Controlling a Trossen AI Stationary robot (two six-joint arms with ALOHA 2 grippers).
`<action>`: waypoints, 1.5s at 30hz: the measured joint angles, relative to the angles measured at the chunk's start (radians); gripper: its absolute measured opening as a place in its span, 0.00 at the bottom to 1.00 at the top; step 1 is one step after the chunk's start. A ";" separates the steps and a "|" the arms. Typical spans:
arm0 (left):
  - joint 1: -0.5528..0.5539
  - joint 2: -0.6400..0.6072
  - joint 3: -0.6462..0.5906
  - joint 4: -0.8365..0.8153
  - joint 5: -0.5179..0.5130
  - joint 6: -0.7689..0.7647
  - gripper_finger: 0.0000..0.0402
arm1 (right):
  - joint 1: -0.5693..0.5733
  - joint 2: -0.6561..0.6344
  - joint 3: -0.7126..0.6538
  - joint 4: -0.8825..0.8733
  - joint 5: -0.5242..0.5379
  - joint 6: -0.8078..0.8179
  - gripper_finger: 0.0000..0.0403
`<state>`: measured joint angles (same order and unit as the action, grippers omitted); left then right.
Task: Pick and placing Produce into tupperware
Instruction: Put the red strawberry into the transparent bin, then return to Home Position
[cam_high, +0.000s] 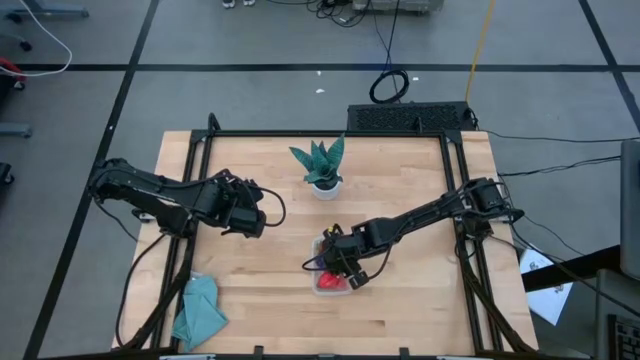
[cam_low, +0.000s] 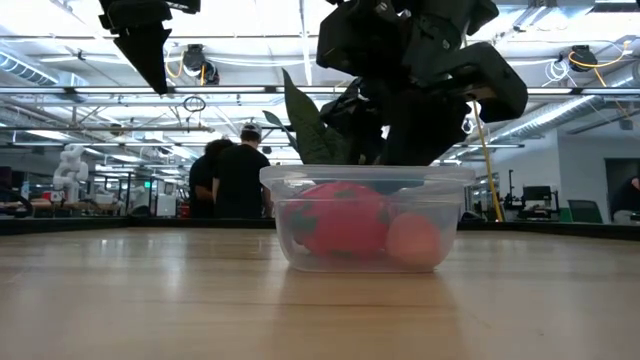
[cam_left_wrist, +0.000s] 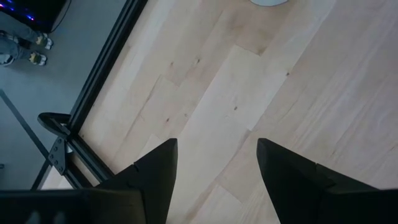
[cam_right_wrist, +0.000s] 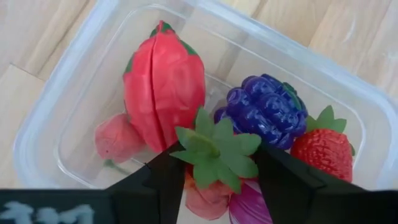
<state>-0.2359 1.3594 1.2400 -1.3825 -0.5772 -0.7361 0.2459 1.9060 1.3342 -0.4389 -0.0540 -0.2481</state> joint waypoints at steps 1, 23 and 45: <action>0.000 0.000 0.000 0.000 0.000 0.000 0.56 | 0.000 0.000 0.000 0.000 0.000 0.000 0.45; 0.000 0.000 0.000 0.000 0.000 0.000 0.56 | 0.034 -0.002 0.184 -0.281 0.111 -0.007 0.48; 0.000 0.000 0.000 -0.010 0.000 0.066 0.56 | 0.212 -0.362 0.393 -0.837 0.422 0.482 0.48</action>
<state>-0.2359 1.3591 1.2400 -1.3927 -0.5771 -0.6697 0.4574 1.5443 1.7267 -1.2761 0.3685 0.2343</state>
